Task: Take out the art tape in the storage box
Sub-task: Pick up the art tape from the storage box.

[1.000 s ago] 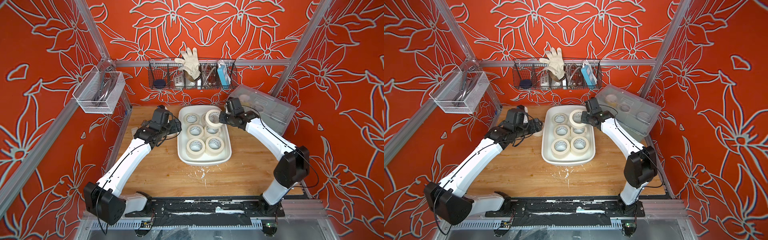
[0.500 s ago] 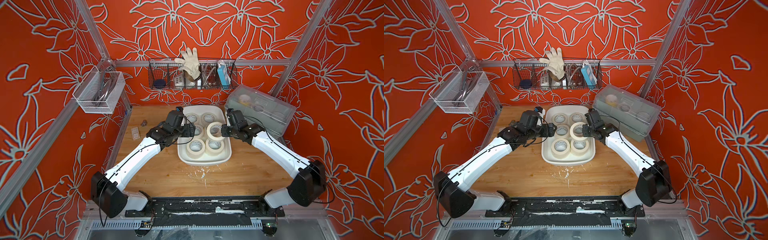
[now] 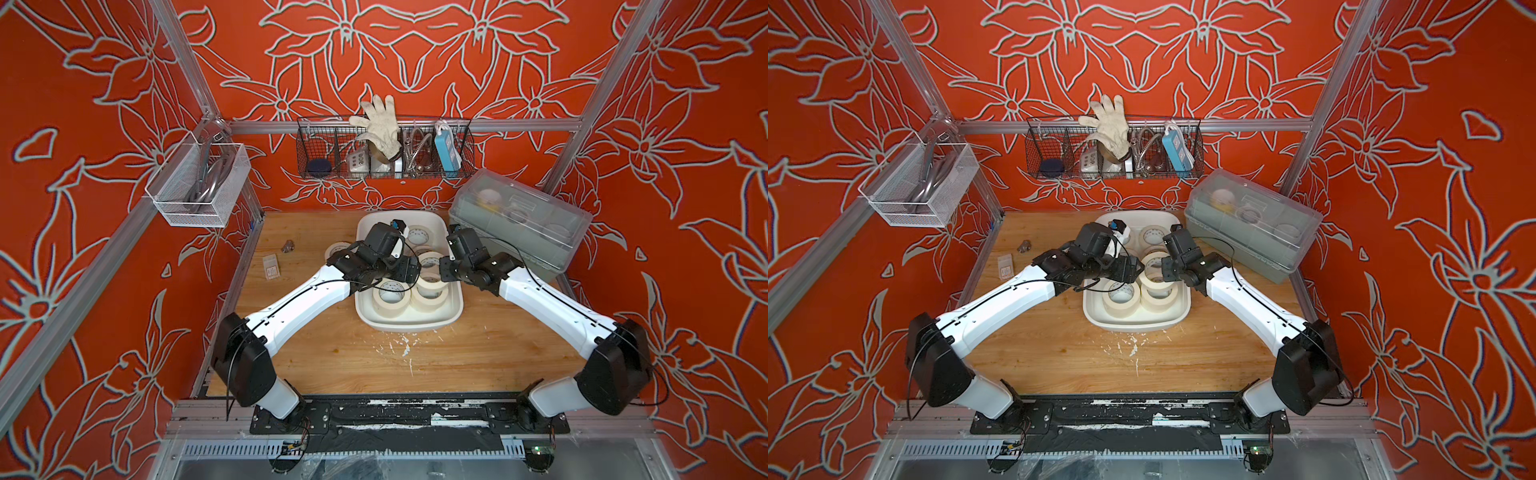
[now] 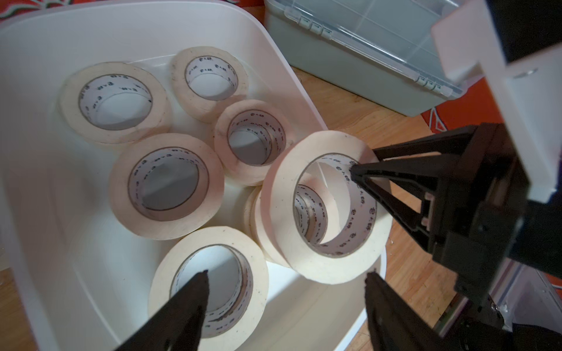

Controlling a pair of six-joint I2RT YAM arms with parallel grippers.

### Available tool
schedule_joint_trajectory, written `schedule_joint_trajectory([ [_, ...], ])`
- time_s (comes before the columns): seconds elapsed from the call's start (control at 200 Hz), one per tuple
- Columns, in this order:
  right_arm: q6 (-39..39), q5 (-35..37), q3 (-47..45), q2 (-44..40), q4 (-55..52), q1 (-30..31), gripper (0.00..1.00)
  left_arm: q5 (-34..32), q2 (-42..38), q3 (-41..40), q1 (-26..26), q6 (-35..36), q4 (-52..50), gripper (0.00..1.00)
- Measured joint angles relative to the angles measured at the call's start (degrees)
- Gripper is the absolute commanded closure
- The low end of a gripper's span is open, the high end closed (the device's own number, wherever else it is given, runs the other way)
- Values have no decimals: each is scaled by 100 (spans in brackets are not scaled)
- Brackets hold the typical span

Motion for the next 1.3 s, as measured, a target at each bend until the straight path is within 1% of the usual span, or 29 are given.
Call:
schedule_joint_trajectory([
  [0.07,-9,26,-4,0,-2,11,99,7,240,138,-55,26,-35,24],
  [0.195,-11,90,-13,-2,0,33,99,-11,640,391,-101,52,-179,31],
  [0.365,-9,122,-48,-2,0,79,99,-120,1047,758,-153,94,-391,36],
  [0.47,-7,122,-61,-2,2,98,99,-188,1207,898,-173,118,-455,43],
  [0.49,-7,122,-61,-2,2,103,99,-199,1233,916,-173,87,-457,46],
  [0.54,-4,122,-70,-2,4,111,98,-212,1296,960,-173,125,-472,56],
  [0.611,-2,133,-83,-2,2,118,98,-258,1384,1032,-173,92,-525,63],
  [0.676,2,140,-98,-2,2,118,95,-317,1460,1106,-166,66,-586,74],
  [0.716,9,140,-107,-9,-7,118,91,-354,1499,1141,-164,20,-605,82],
  [0.786,26,140,-116,-28,-11,120,75,-413,1532,1180,-166,-55,-610,93],
  [0.826,31,136,-118,-46,-2,120,68,-442,1532,1185,-170,-33,-612,100],
  [0.916,48,66,-116,-157,20,120,58,-544,1530,1178,-173,-31,-627,100],
  [0.981,37,-15,-109,-328,33,122,48,-651,1530,1137,-173,-33,-649,100],
  [1.041,-2,-72,-107,-522,50,122,43,-765,1530,1121,-160,-33,-688,100],
  [1.176,-46,-151,-87,-933,94,122,39,-999,1429,1047,-52,-85,-715,100],
  [1.301,-92,-175,-79,-1187,133,122,39,-1246,1204,992,299,-251,-761,100],
])
